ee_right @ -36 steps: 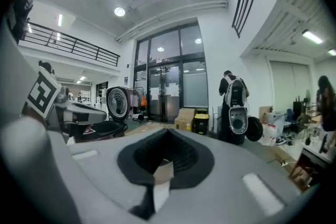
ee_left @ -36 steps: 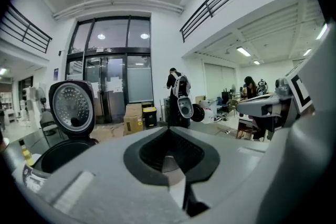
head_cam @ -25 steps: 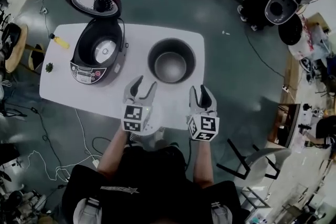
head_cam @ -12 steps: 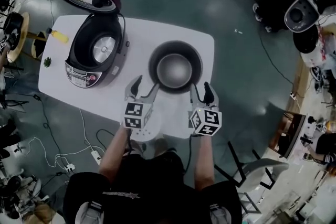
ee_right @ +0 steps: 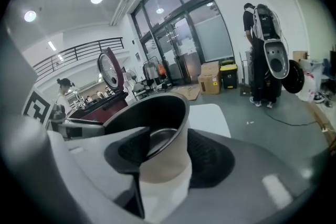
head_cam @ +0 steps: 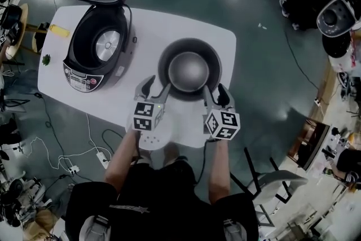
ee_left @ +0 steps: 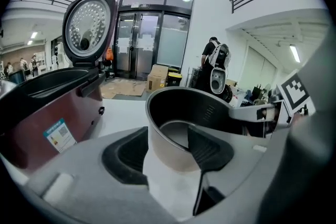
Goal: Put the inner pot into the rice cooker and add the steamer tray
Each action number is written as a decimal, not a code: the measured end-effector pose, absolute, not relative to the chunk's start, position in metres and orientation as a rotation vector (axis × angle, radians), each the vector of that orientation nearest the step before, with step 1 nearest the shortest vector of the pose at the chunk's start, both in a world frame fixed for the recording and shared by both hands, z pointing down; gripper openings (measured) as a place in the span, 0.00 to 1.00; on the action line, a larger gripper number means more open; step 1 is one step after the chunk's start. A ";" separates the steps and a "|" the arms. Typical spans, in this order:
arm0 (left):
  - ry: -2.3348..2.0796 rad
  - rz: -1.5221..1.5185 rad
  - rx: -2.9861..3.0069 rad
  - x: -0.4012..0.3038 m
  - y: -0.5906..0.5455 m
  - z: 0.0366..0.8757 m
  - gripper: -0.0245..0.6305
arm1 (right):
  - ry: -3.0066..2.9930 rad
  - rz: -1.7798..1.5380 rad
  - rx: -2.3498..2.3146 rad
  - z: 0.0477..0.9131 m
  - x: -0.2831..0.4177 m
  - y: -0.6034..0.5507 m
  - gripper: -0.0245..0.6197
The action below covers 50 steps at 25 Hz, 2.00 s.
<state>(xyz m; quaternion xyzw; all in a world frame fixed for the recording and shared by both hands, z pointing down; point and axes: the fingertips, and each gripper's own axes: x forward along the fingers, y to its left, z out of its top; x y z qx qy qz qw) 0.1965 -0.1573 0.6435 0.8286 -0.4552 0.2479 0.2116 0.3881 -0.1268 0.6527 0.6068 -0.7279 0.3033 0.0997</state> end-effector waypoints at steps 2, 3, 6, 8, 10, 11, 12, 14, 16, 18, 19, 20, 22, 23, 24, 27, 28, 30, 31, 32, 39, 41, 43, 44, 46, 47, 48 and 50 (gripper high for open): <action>-1.254 0.688 2.313 0.200 -0.157 0.644 0.39 | -2.162 0.910 1.784 0.654 0.386 -0.127 0.35; -1.252 0.688 2.319 0.201 -0.157 0.643 0.37 | -2.164 0.908 1.786 0.653 0.386 -0.127 0.32; -1.255 0.680 2.329 0.200 -0.157 0.644 0.37 | -2.154 0.896 1.798 0.653 0.384 -0.127 0.30; -1.260 0.666 2.332 0.200 -0.157 0.644 0.37 | -2.140 0.883 1.804 0.654 0.384 -0.128 0.30; -1.270 0.656 2.328 0.200 -0.157 0.643 0.37 | -2.131 0.871 1.812 0.654 0.385 -0.128 0.30; -1.277 0.654 2.326 0.201 -0.157 0.643 0.37 | -2.130 0.868 1.816 0.653 0.385 -0.128 0.30; -1.284 0.654 2.326 0.201 -0.158 0.643 0.37 | -2.130 0.867 1.821 0.653 0.385 -0.128 0.30; -1.295 0.645 2.326 0.200 -0.158 0.643 0.37 | -2.132 0.863 1.828 0.653 0.385 -0.127 0.30; -1.301 0.630 2.325 0.200 -0.158 0.643 0.36 | -2.133 0.862 1.832 0.653 0.385 -0.127 0.30; -1.306 0.616 2.319 0.199 -0.158 0.644 0.35 | -2.124 0.871 1.842 0.654 0.386 -0.127 0.30; -1.313 0.609 2.315 0.199 -0.159 0.644 0.34 | -2.117 0.880 1.853 0.654 0.386 -0.127 0.29; -1.322 0.599 2.311 0.198 -0.160 0.643 0.32 | -2.109 0.888 1.864 0.654 0.385 -0.127 0.29; -1.341 0.577 2.305 0.196 -0.162 0.642 0.30 | -2.101 0.893 1.877 0.654 0.385 -0.127 0.28; -1.348 0.568 2.302 0.196 -0.162 0.642 0.29 | -2.100 0.890 1.879 0.653 0.385 -0.127 0.28; -1.354 0.562 2.300 0.197 -0.163 0.641 0.28 | -2.099 0.885 1.881 0.652 0.385 -0.127 0.28; -1.366 0.555 2.298 0.199 -0.164 0.641 0.28 | -2.100 0.875 1.896 0.648 0.389 -0.130 0.27; -1.370 0.552 2.294 0.199 -0.165 0.641 0.28 | -2.101 0.876 1.902 0.646 0.389 -0.131 0.27; -1.378 0.547 2.284 0.198 -0.166 0.641 0.27 | -2.101 0.886 1.920 0.643 0.390 -0.132 0.25; -1.384 0.543 2.282 0.197 -0.166 0.640 0.27 | -2.100 0.894 1.931 0.642 0.390 -0.133 0.24; -1.391 0.540 2.281 0.197 -0.166 0.639 0.26 | -2.097 0.902 1.941 0.641 0.391 -0.133 0.23; -1.444 0.516 2.316 0.193 -0.168 0.615 0.25 | -2.115 0.899 1.979 0.624 0.389 -0.137 0.22; -1.462 0.498 2.325 0.190 -0.169 0.604 0.25 | -2.131 0.867 1.991 0.613 0.387 -0.138 0.22; -1.473 0.480 2.334 0.186 -0.167 0.592 0.25 | -2.145 0.837 2.002 0.600 0.383 -0.135 0.22; -1.478 0.470 2.338 0.184 -0.165 0.586 0.25 | -2.153 0.824 2.005 0.593 0.381 -0.134 0.22; -1.495 0.444 2.348 0.180 -0.164 0.572 0.24 | -2.176 0.795 2.010 0.578 0.377 -0.133 0.22; -1.507 0.429 2.354 0.178 -0.165 0.565 0.24 | -2.190 0.779 2.011 0.572 0.375 -0.135 0.22; -1.519 0.417 2.360 0.175 -0.165 0.560 0.24 | -2.204 0.762 2.013 0.565 0.372 -0.136 0.22; -1.539 0.400 2.370 0.169 -0.164 0.549 0.24 | -2.227 0.734 2.016 0.553 0.367 -0.137 0.22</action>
